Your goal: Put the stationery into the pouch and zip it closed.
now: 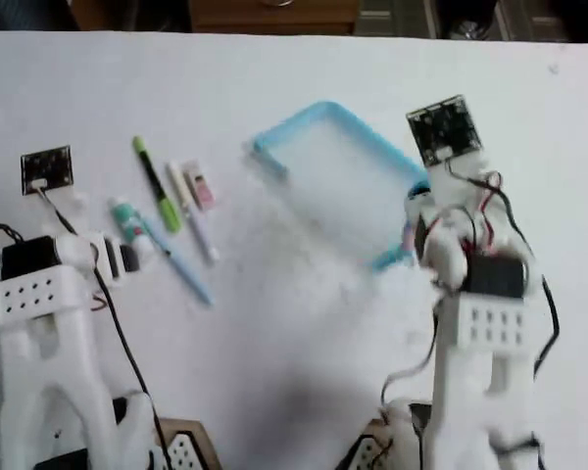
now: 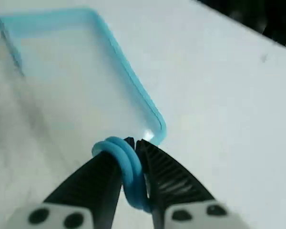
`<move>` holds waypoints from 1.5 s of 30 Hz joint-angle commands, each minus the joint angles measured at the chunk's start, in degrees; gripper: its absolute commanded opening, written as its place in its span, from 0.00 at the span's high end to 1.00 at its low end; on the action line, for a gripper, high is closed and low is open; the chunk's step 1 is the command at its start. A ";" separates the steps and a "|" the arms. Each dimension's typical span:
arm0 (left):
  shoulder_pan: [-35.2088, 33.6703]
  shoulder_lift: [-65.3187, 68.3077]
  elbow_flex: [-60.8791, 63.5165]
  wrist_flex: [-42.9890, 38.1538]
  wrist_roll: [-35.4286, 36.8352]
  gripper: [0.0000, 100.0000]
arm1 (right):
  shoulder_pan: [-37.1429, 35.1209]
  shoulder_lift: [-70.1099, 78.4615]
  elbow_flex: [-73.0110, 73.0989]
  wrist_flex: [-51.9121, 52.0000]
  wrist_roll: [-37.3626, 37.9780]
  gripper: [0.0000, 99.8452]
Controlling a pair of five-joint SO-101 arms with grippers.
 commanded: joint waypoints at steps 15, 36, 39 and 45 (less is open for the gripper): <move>0.57 -0.04 -2.73 0.35 -4.66 0.76 | -11.91 -15.60 -21.01 -9.63 -18.11 0.98; 0.57 -0.04 -3.16 0.00 -7.21 0.76 | -16.92 13.23 -58.20 -10.59 -25.67 0.98; 0.57 -0.04 -3.16 0.00 -7.03 0.76 | -21.85 16.92 -61.54 -9.01 -25.67 0.98; 0.57 -0.04 -3.69 -0.09 -6.95 0.76 | -25.19 21.93 -62.24 -5.67 -25.76 0.98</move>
